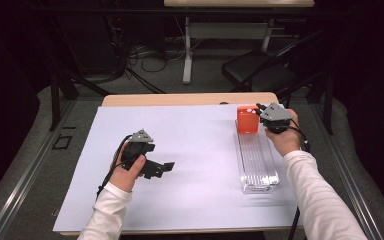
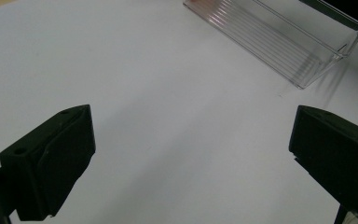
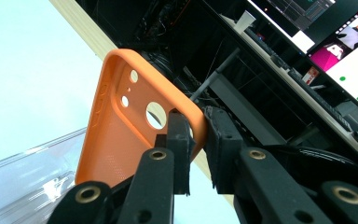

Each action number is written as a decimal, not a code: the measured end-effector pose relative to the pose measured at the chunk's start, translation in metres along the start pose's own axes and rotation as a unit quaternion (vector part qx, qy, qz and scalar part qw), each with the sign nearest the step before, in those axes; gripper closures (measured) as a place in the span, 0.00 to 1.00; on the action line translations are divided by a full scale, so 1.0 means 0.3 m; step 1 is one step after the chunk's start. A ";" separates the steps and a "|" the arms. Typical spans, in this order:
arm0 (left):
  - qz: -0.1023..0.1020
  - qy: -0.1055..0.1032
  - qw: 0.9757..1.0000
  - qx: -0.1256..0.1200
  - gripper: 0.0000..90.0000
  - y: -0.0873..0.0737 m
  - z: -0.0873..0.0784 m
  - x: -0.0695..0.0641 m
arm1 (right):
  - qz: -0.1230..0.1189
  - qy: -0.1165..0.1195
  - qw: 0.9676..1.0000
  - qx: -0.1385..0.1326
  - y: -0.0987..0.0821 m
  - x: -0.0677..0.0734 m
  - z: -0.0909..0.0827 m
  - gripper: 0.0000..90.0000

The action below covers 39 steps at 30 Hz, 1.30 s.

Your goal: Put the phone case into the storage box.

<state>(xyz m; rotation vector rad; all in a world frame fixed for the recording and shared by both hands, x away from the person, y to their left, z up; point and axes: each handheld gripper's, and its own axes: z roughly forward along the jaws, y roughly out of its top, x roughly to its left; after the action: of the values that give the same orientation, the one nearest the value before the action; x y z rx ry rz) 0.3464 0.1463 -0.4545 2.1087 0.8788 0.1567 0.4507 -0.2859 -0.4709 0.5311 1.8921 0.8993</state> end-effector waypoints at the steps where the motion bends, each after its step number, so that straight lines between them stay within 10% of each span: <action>1: 0.000 0.001 1.000 0.002 0.01 0.000 0.002 -0.001 | 0.005 0.000 1.000 -0.001 -0.006 -0.003 -0.001 0.90; 39: 0.004 0.000 1.000 0.006 0.01 -0.001 0.010 -0.004 | 0.018 -0.025 0.999 0.031 -0.041 -0.045 0.031 0.85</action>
<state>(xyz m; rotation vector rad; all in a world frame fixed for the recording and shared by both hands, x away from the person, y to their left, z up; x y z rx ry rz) 0.3467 0.1437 -0.4565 2.1241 0.8730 0.1546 0.4654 -0.2995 -0.4756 0.6211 1.8753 0.8453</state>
